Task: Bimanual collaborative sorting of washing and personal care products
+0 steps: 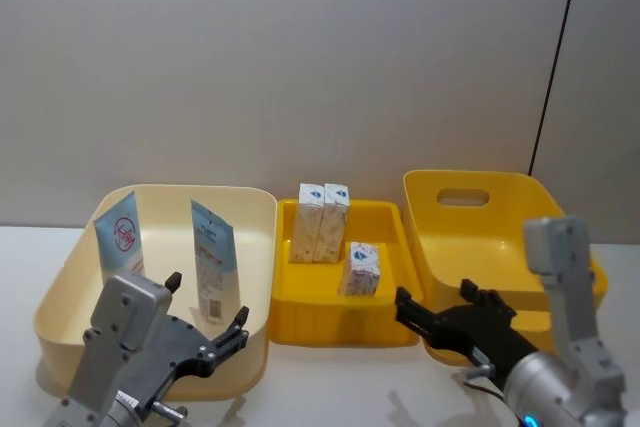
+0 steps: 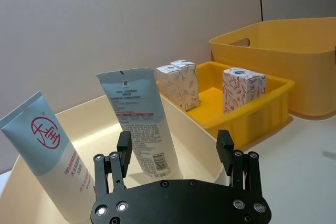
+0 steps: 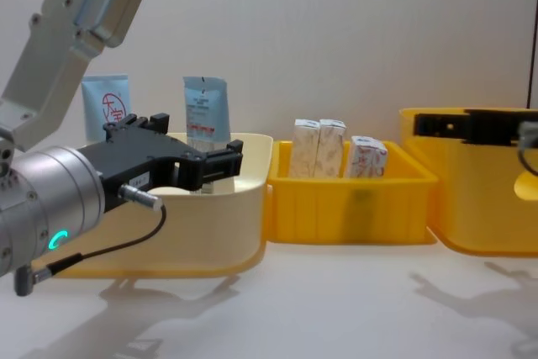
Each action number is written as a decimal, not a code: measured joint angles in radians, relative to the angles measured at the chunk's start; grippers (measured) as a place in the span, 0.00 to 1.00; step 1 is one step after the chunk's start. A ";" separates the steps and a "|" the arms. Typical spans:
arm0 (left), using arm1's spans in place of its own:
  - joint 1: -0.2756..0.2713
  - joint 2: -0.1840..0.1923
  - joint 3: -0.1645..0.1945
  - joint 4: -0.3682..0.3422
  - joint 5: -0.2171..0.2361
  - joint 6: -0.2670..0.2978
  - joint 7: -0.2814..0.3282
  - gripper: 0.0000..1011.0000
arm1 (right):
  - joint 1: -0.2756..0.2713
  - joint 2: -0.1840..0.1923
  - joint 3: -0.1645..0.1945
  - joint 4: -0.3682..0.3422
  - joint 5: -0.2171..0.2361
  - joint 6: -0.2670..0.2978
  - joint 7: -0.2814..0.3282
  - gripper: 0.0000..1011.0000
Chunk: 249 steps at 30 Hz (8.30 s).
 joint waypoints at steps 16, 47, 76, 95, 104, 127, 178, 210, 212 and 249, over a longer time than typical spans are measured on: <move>0.000 0.000 0.000 0.000 0.000 0.000 0.000 0.99 | 0.152 -0.084 -0.086 0.065 -0.022 0.210 -0.055 0.99; 0.000 0.000 0.000 0.000 0.000 0.000 0.000 0.99 | 0.338 -0.246 -0.092 0.254 -0.103 0.419 -0.227 0.99; 0.000 0.000 0.000 0.000 0.000 0.000 0.000 0.99 | 0.419 -0.310 -0.092 0.435 -0.145 0.394 -0.259 0.99; 0.000 0.000 0.000 0.000 0.000 0.000 0.000 0.99 | 0.441 -0.338 -0.083 0.514 -0.171 0.317 -0.276 0.97; 0.000 0.000 0.000 0.000 0.000 0.000 0.000 0.99 | 0.445 -0.343 -0.080 0.530 -0.175 0.305 -0.281 0.75; 0.000 0.000 0.000 0.000 0.000 0.000 0.000 0.99 | 0.448 -0.347 -0.078 0.542 -0.179 0.295 -0.284 0.45; 0.000 0.000 0.000 0.000 0.000 0.000 0.000 0.99 | 0.479 -0.250 -0.141 0.403 -0.353 -0.011 -0.289 0.45; 0.000 0.000 0.000 0.000 0.000 0.000 0.000 0.99 | 0.588 -0.047 -0.128 0.492 -0.392 0.069 -0.042 0.45; 0.000 0.000 0.000 0.000 0.000 0.000 0.000 0.99 | 0.593 -0.044 -0.129 0.501 -0.390 0.081 -0.026 0.45; 0.000 0.000 0.000 0.000 0.000 0.000 0.000 0.99 | 0.556 -0.011 -0.066 0.537 -0.369 0.253 0.021 0.99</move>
